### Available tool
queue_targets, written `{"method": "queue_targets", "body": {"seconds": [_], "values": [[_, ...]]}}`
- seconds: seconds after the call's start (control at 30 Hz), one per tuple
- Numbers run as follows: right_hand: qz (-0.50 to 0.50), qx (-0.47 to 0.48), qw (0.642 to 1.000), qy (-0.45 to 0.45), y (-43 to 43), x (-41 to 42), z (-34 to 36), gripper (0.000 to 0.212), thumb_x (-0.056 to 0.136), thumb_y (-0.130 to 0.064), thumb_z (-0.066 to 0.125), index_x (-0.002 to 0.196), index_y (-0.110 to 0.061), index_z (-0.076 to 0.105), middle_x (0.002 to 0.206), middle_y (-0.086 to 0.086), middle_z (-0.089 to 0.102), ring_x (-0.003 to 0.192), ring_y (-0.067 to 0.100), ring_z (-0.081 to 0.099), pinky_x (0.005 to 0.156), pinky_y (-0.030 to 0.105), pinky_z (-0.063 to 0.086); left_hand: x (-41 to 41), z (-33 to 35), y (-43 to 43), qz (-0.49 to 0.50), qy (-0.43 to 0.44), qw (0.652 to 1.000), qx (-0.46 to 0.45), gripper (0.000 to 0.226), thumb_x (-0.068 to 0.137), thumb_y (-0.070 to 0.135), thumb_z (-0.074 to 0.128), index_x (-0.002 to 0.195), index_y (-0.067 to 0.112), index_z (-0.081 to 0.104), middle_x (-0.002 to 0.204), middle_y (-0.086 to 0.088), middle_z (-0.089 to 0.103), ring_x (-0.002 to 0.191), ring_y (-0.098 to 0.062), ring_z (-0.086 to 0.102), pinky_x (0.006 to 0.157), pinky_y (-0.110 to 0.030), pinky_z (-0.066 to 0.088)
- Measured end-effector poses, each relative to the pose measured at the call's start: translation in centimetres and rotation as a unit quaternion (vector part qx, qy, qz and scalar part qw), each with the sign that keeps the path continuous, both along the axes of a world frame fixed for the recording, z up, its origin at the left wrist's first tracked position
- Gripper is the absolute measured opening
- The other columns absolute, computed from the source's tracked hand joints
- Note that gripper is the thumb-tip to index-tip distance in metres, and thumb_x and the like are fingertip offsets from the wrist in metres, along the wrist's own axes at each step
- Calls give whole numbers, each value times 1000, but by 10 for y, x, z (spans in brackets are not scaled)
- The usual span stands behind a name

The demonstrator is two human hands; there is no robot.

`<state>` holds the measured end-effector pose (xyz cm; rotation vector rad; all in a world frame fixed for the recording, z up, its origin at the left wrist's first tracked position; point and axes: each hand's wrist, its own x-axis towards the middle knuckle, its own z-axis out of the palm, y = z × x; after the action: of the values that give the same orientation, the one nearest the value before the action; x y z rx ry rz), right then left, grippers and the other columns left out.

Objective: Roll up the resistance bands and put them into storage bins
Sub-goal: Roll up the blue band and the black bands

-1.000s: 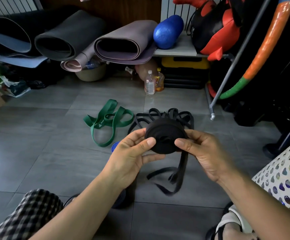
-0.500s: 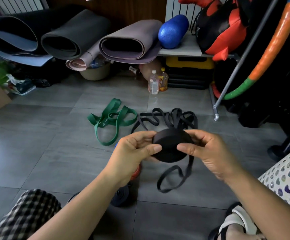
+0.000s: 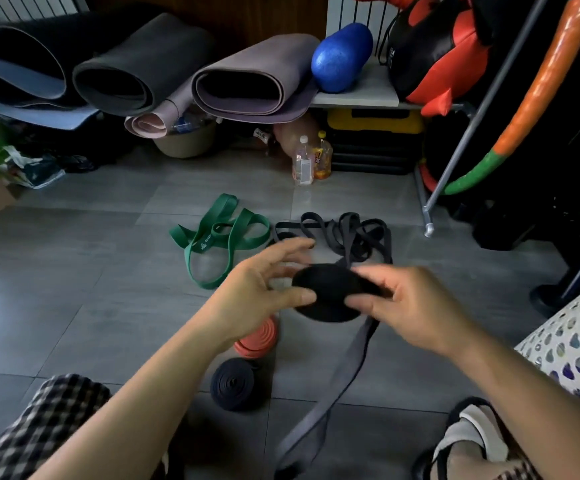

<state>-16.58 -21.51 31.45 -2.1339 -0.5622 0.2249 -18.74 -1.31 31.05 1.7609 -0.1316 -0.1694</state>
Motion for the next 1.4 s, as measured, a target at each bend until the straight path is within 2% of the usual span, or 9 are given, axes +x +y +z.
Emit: {"method": "queue_targets", "body": {"seconds": [0.1,0.33,0.63,0.7,0.83,0.93,1.03,1.2,1.4], "values": [[37,-61,997,-1,2,-5,-4,22,81,-17,68,102,-23,68,83,-4,71,79,8,64,74,28,50,-5,-2,-6,-34,-31,994,103,37,74,-3,70,95,27,64,82,19,65,73,13,58,71,-4,42],[-21,233,961,147,2,1,-2,29,63,-19,67,92,-21,65,85,-15,72,86,1,67,72,9,48,-6,-3,-6,101,26,981,-161,35,60,12,67,95,17,66,83,0,72,78,-24,64,71,-40,52],[-92,373,904,188,21,3,-11,26,68,-13,62,94,-13,66,85,-7,73,85,5,68,71,11,50,-11,-11,-26,140,97,924,-343,33,72,10,60,105,8,62,99,-7,71,87,-20,68,65,-31,57],[-76,333,922,181,16,8,-7,24,71,-7,63,94,-14,66,83,-9,73,82,3,68,70,10,49,-8,-9,-17,93,113,948,-282,30,76,5,61,105,12,61,101,-5,69,89,-17,67,70,-29,57],[-30,79,995,53,3,8,-7,30,73,-11,72,94,-31,66,89,-7,73,85,3,67,77,17,52,-2,-1,4,-3,24,998,52,39,78,3,68,104,31,60,96,10,68,86,5,62,76,-12,50],[12,66,995,68,11,0,-10,29,73,-11,73,93,-31,67,89,-7,73,85,4,67,79,20,52,-5,-3,0,-8,37,998,55,31,77,-4,67,94,21,66,87,-5,72,81,-12,66,78,-30,53],[-14,170,978,117,13,2,-7,28,69,-10,71,92,-25,66,82,-15,72,83,1,67,73,12,50,-6,-5,1,49,25,998,-7,31,75,-7,66,86,22,67,80,2,73,77,-16,68,74,-39,55],[-74,306,933,177,14,3,-8,26,60,-17,66,86,-20,67,81,-12,73,81,1,67,69,9,49,-8,-3,-5,115,66,967,-218,25,75,1,61,98,8,64,82,-1,73,68,-14,69,52,-24,56],[-114,374,898,202,24,3,-17,27,66,-15,63,93,-15,67,88,-6,74,87,7,68,79,16,53,-8,-14,-18,171,97,915,-354,30,73,12,58,101,4,64,94,-10,72,82,-24,70,60,-31,58]]}}
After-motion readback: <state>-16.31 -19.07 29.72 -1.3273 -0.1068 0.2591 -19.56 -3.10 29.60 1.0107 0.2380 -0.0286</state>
